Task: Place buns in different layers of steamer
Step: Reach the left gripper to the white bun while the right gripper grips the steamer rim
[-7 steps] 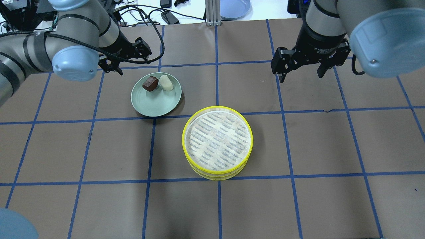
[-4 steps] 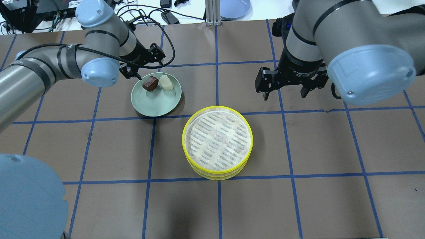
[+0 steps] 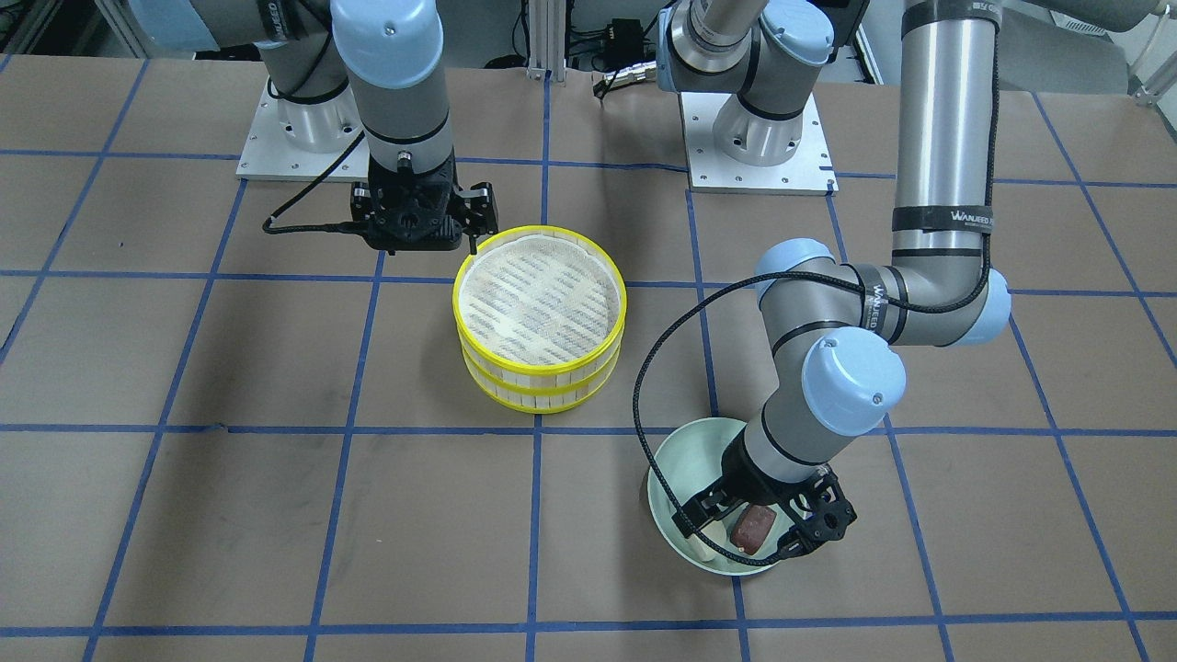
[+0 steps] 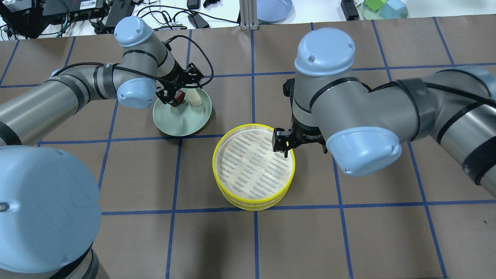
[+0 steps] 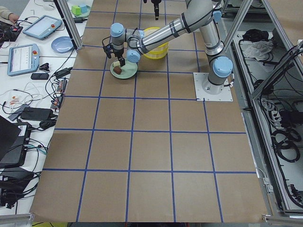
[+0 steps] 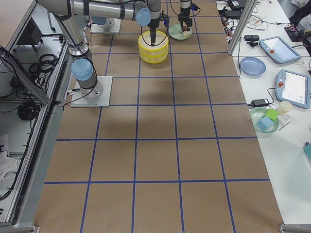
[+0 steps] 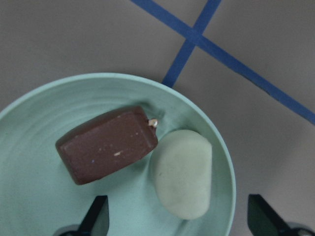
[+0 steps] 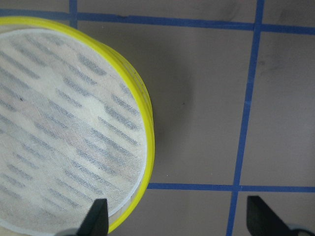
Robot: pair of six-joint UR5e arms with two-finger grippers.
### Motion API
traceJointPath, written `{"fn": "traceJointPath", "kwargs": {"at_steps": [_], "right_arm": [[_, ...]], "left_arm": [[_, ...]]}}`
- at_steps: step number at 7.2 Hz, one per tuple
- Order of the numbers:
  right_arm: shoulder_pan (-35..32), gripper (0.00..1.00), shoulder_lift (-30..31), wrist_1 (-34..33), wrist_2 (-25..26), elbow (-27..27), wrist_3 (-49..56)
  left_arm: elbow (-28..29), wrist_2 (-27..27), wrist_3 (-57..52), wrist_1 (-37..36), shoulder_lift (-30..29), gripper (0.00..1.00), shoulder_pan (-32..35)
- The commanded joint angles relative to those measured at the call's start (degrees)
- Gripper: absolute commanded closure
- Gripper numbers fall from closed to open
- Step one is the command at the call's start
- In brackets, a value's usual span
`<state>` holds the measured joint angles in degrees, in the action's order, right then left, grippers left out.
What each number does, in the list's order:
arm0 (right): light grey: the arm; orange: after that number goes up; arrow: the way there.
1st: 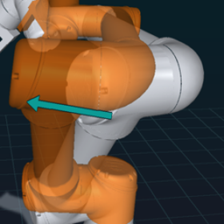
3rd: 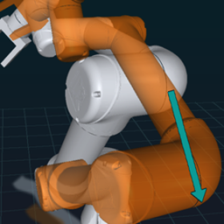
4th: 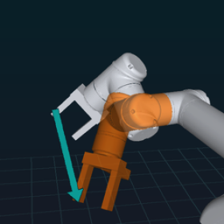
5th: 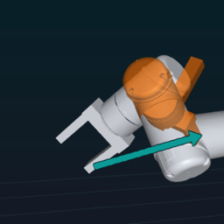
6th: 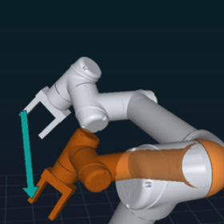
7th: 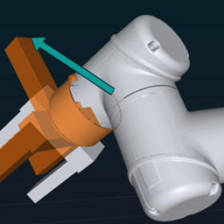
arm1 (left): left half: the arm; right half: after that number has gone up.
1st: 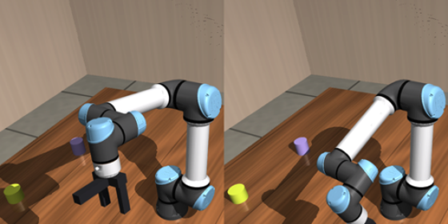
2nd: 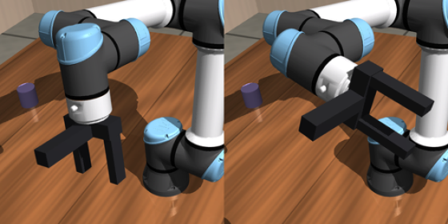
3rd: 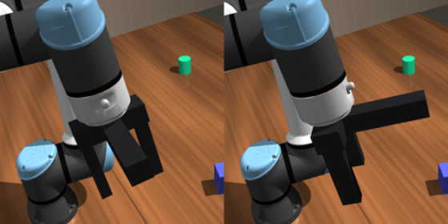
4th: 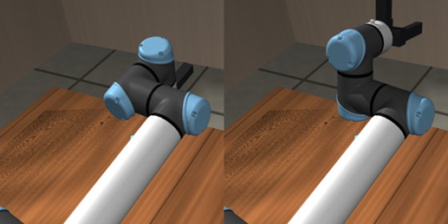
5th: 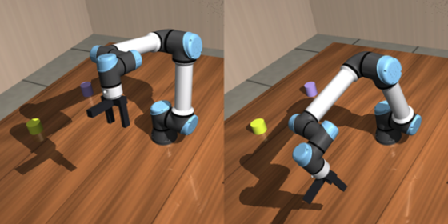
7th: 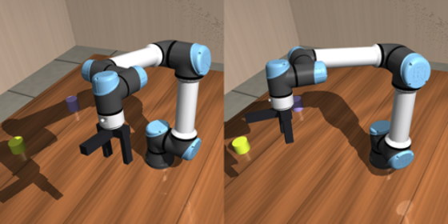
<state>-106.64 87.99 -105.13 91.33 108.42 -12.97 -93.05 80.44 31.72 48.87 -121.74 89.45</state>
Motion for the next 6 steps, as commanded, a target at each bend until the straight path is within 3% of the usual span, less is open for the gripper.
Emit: {"fn": "traceJointPath", "kwargs": {"at_steps": [1, 2, 3, 4, 6], "right_arm": [[-1.9, 0.19, -6.0, -1.9, -0.6, 1.4, -0.3], [-2.7, 0.25, -7.1, -3.2, -0.5, 1.4, -0.2], [-2.7, 0.42, -7.1, -3.2, -0.5, 1.3, -0.2], [-2.7, 0.59, -7.2, -3.2, -0.3, 1.2, -0.2], [-2.6, 0.86, -7.3, -3.0, -0.2, 1.2, -0.1]], "left_arm": [[0.1, -0.5, 1.0, 0.4, -0.9, 0.03, 0.0], [0.1, -0.7, 2.1, 0.3, -1.3, 0.06, 0.1], [0.1, -0.9, 2.1, 0.3, -1.7, 0.14, 0.1], [0.1, -0.8, 2.2, 0.4, -2.0, 0.32, 0.1], [0.2, -0.8, 1.3, 0.3, -2.4, 1.00, 0.1]]}}
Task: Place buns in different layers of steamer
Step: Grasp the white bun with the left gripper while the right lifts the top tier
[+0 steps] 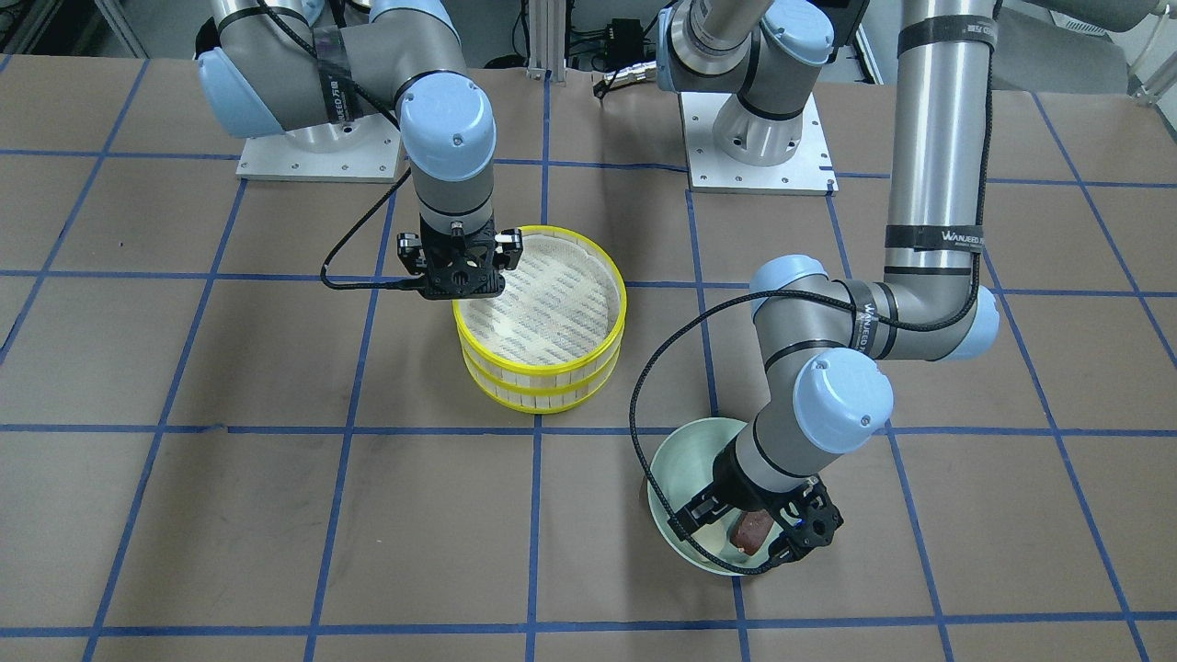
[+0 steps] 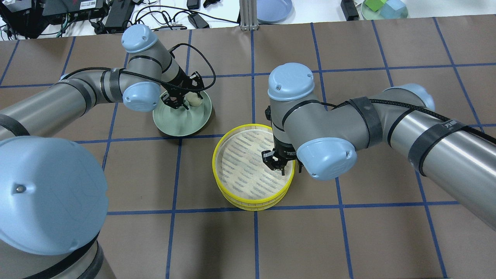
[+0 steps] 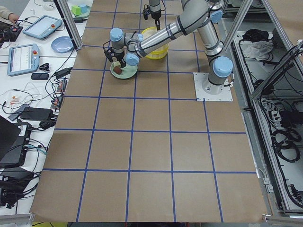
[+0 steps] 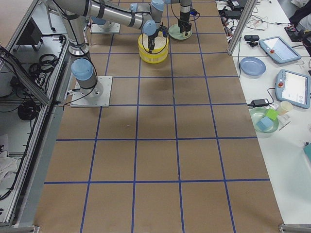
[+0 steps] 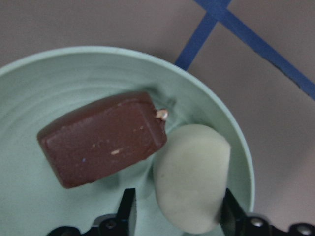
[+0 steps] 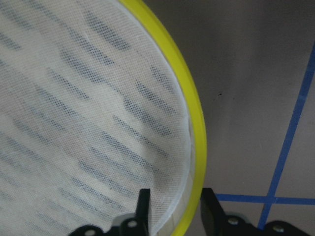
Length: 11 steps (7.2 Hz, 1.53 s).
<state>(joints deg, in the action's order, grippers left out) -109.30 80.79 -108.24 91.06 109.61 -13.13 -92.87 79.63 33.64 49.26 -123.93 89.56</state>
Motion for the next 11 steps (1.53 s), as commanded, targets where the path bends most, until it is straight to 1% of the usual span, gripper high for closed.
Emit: {"fn": "traceJointPath", "kwargs": {"at_steps": [1, 2, 3, 4, 5, 6, 7, 8, 9, 10, 11], "right_arm": [[0.0, 1.00, 0.0, 0.2, 0.2, -0.1, 0.0], [0.6, 1.00, 0.1, 0.3, 0.3, -0.3, 0.3], [1.4, 1.00, 0.6, 0.5, 0.9, -1.8, 0.6], [3.0, 1.00, 0.7, 3.7, 1.6, -5.7, 0.9], [5.6, 1.00, 0.9, 10.2, 1.6, -10.9, 4.8], [9.2, 1.00, 1.6, 14.9, 1.6, -14.3, 10.3], [12.9, 1.00, 3.4, 16.2, 1.6, -14.7, 15.7], [17.4, 1.00, 5.2, 18.5, 1.7, -14.6, 23.2], [22.0, 1.00, 6.2, 19.4, 3.6, -14.5, 29.5], [24.5, 1.00, 6.6, 19.4, 4.3, -14.5, 31.8], [24.8, 1.00, 6.9, 19.4, 4.5, -14.4, 32.6]], "left_arm": [[0.3, 0.0, -0.9, 0.1, 0.4, 1.00, 0.0], [0.5, 0.3, -0.9, 1.7, 1.1, 1.00, 0.0], [1.0, 0.3, -0.9, 2.8, 2.5, 1.00, 0.0], [2.0, 0.3, -0.9, 4.8, 4.4, 1.00, 0.3], [2.9, 0.3, -1.0, 6.5, 6.0, 1.00, 0.3], [3.1, 0.4, -2.3, 8.0, 7.3, 1.00, 0.2], [3.1, 0.4, -3.0, 9.4, 8.6, 1.00, 0.6], [3.0, 0.4, -2.9, 12.8, 10.6, 1.00, 2.0], [3.1, 1.1, -2.8, 17.5, 12.5, 1.00, 5.1], [2.8, 0.7, -1.9, 21.4, 13.4, 1.00, 7.8], [2.1, -0.9, 4.3, 25.2, 14.6, 1.00, 11.0]]}}
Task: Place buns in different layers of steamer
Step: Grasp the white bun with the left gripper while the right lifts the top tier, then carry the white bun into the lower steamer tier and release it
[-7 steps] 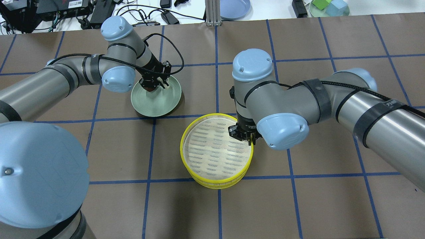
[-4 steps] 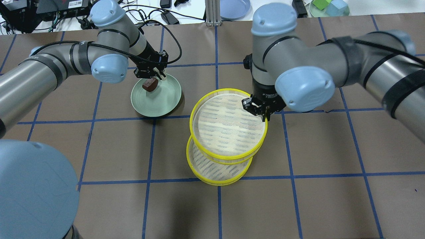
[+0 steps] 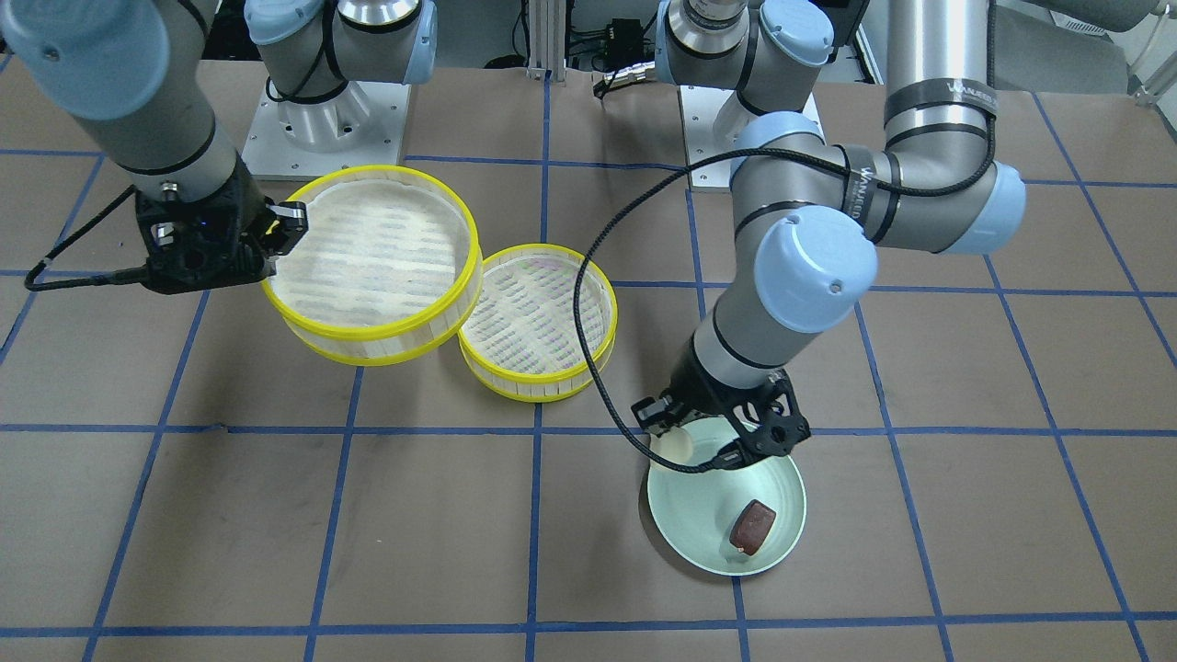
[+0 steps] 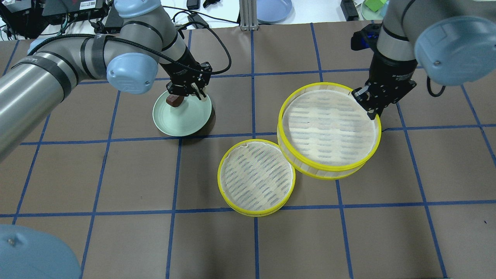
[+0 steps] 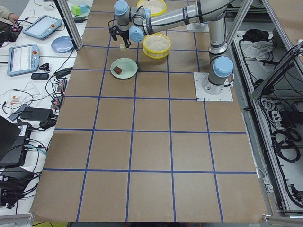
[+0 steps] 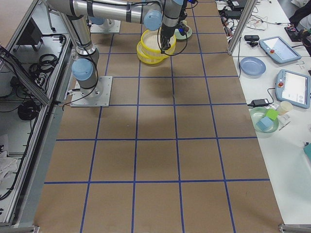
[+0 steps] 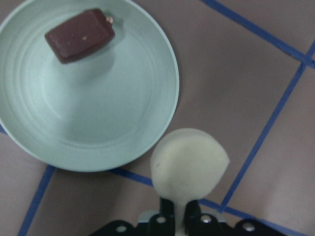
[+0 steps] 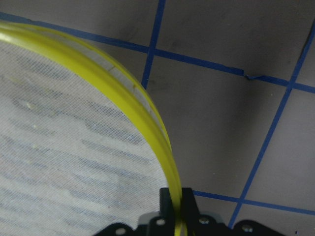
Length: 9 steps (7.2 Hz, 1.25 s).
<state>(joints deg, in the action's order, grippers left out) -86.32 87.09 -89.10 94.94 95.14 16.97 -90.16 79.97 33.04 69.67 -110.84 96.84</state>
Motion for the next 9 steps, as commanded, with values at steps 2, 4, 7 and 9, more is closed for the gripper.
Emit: {"fn": "traceJointPath", "kwargs": {"at_steps": [2, 4, 7, 9], "right_arm": [[1.8, 1.00, 0.8, 0.3, 0.6, 0.2, 2.6], [1.8, 1.00, 0.9, 0.4, 0.6, 0.3, 2.5], [1.7, 1.00, 1.3, 0.4, 0.4, 0.9, 2.4], [1.6, 1.00, 2.1, 0.4, 0.4, 2.1, 2.3]], "left_arm": [[-3.5, -4.6, 10.5, 5.9, 2.2, 1.00, 10.2], [-7.4, -6.6, 12.5, 7.3, 2.3, 1.00, 11.9], [-8.2, -6.8, 17.0, 9.0, 2.4, 0.58, 14.9], [-7.8, -6.5, 17.0, 9.0, 2.6, 0.00, 14.8]]}}
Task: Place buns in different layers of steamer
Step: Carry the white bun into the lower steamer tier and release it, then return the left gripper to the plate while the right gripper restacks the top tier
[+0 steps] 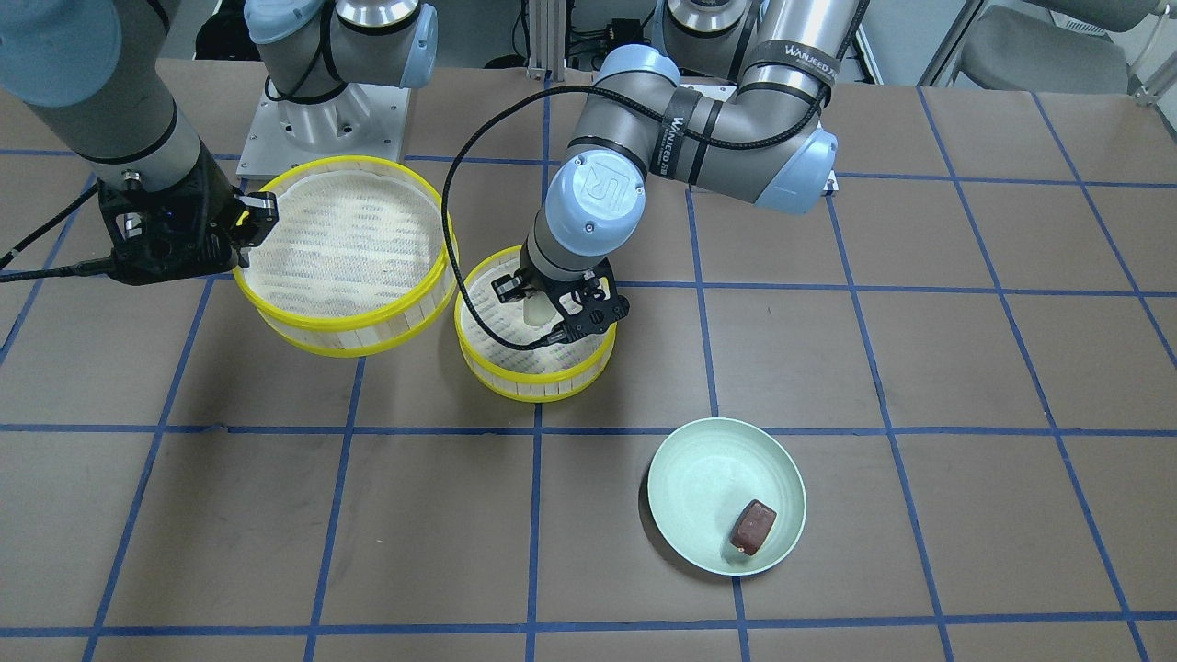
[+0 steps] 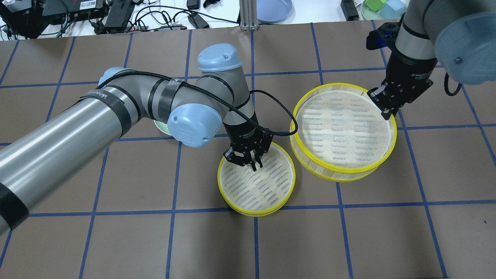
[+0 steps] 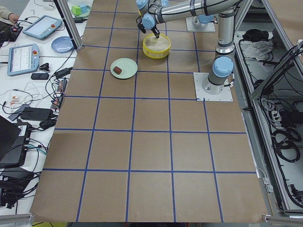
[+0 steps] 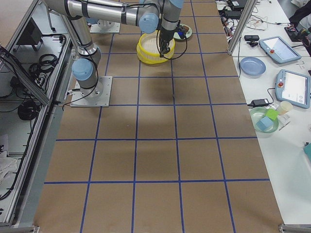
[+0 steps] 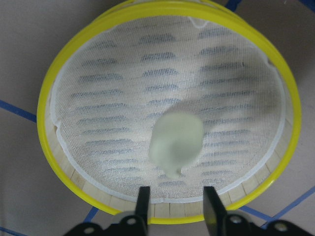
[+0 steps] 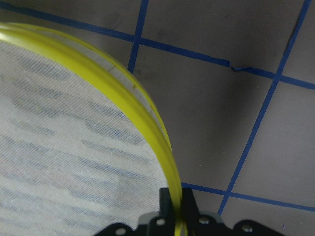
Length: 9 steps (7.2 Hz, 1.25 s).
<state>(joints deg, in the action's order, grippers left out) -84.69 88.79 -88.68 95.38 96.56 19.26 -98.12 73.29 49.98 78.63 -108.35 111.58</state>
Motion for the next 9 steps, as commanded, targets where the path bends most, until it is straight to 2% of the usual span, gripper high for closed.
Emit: {"fn": "traceJointPath", "kwargs": {"at_steps": [1, 2, 3, 5, 7, 8, 9], "right_arm": [[0.0, 1.00, 0.5, 0.0, 0.1, 1.0, -0.1], [-0.2, 1.00, 0.7, 0.0, 0.0, 1.1, -0.5], [-0.3, 1.00, 1.2, 0.0, -0.6, 2.7, -2.5], [-1.0, 1.00, 2.9, -0.3, -2.1, 6.3, -6.7], [-8.8, 1.00, 1.2, -2.2, -2.8, 6.4, -17.8], [-12.8, 1.00, -0.8, -4.4, -2.7, 6.3, -23.0], [-16.7, 1.00, -3.0, -6.1, -2.4, 6.4, -27.6]], "left_arm": [[0.5, 0.4, -0.5, 0.1, 0.2, 0.00, -0.6], [0.8, 1.4, -1.7, 0.1, 0.2, 0.00, -2.6], [1.3, 3.0, -7.4, 0.3, 1.2, 0.00, -4.8], [2.1, 11.3, -17.2, 1.4, 3.4, 0.01, -9.2], [3.9, 15.3, -33.5, 1.1, 4.1, 0.01, -17.4], [4.1, 20.5, -39.6, -0.1, 3.2, 0.01, -18.2], [3.9, 22.2, -47.3, -5.9, 1.9, 0.01, -18.7]]}}
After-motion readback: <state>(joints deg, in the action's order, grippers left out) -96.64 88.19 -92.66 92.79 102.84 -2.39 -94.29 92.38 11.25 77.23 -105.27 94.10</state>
